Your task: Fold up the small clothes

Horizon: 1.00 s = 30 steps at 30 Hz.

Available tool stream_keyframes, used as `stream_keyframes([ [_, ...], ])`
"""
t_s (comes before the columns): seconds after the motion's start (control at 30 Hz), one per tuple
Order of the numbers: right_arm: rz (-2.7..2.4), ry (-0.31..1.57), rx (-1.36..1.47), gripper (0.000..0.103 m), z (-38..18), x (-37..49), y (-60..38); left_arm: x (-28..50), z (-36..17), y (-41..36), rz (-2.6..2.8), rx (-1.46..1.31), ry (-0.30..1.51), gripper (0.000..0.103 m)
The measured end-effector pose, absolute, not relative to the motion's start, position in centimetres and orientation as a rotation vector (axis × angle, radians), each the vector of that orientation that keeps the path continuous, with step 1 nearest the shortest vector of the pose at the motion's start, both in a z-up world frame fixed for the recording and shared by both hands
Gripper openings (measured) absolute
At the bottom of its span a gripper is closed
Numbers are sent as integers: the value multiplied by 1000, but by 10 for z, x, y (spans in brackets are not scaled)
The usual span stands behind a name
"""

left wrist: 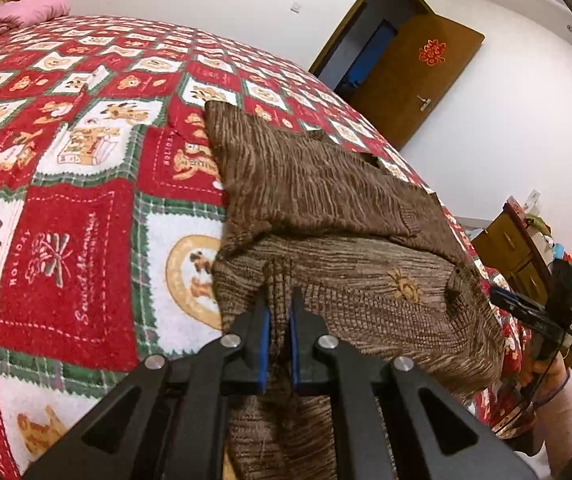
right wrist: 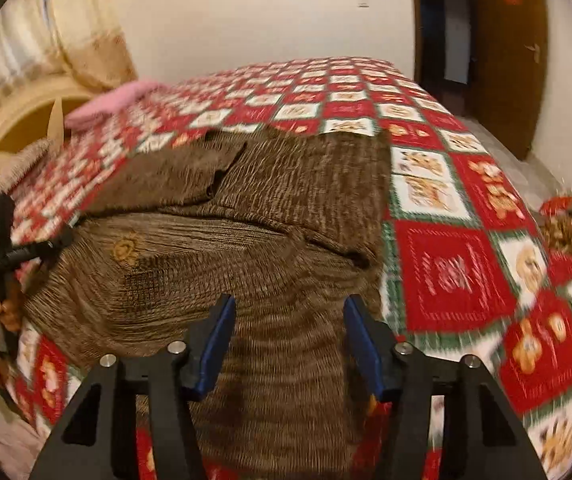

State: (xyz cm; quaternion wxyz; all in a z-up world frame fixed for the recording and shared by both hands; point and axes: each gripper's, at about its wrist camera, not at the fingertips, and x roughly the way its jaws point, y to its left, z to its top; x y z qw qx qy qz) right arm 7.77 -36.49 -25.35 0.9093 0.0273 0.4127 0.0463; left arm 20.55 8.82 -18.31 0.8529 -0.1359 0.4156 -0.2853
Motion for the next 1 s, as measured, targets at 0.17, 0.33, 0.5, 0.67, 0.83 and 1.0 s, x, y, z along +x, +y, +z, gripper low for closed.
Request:
stream_keyframes([
  [0.17, 118, 906, 21, 57, -273, 113, -353, 205, -184, 88, -607, -282, 870, 10],
  [0.33, 101, 878, -48, 11, -268, 104, -333, 204, -183, 85, -599, -255, 858, 10],
  [0.5, 12, 762, 11, 11, -233, 71, -338, 194, -171, 81, -566, -223, 809, 8],
  [0.67, -69, 609, 7, 11, -187, 38, -340, 183, -143, 87, -551, -266, 725, 8],
  [0.83, -148, 500, -66, 11, -160, 35, -329, 181, -114, 84, -497, -256, 649, 8],
  [1.0, -189, 496, -129, 11, -160, 48, -317, 189, -107, 79, -456, -238, 630, 8],
])
